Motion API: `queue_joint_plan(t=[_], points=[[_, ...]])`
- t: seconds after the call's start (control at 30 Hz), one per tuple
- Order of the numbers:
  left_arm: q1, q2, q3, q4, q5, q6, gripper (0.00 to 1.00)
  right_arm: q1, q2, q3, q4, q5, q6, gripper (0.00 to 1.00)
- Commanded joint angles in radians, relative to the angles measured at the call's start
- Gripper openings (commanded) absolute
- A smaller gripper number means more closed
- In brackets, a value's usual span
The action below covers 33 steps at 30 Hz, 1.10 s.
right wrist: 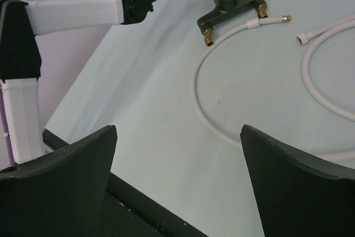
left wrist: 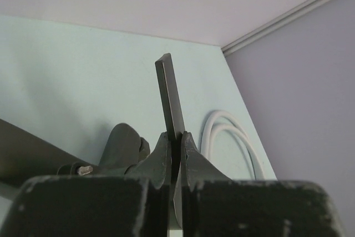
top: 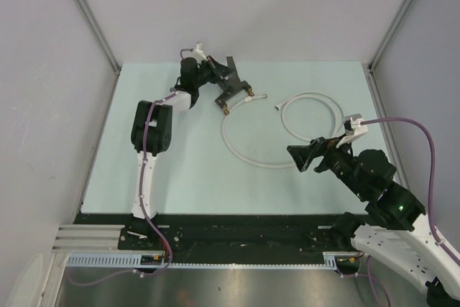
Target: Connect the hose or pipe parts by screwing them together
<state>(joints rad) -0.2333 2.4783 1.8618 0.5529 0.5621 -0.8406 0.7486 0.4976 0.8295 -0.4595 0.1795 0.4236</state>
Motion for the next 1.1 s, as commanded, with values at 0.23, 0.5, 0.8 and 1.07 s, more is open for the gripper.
queue_joint_plan(t=[0.23, 0.5, 0.8, 1.07], points=[[0.029, -0.504, -0.602, 0.036, -0.296, 0.155, 0.0, 0.0, 0.002, -0.006, -0.004, 0.02, 0.04, 0.99], [0.101, -0.769, -0.988, 0.038, -0.435, 0.206, 0.0, 0.001, 0.016, -0.021, 0.013, -0.014, 0.058, 0.99], [0.167, -0.889, -1.201, 0.091, -0.456, 0.12, 0.0, 0.003, 0.013, -0.033, 0.018, -0.035, 0.087, 0.99], [0.167, -0.993, -1.337, 0.088, -0.559, 0.083, 0.0, 0.003, 0.025, -0.035, 0.001, -0.029, 0.107, 0.98]])
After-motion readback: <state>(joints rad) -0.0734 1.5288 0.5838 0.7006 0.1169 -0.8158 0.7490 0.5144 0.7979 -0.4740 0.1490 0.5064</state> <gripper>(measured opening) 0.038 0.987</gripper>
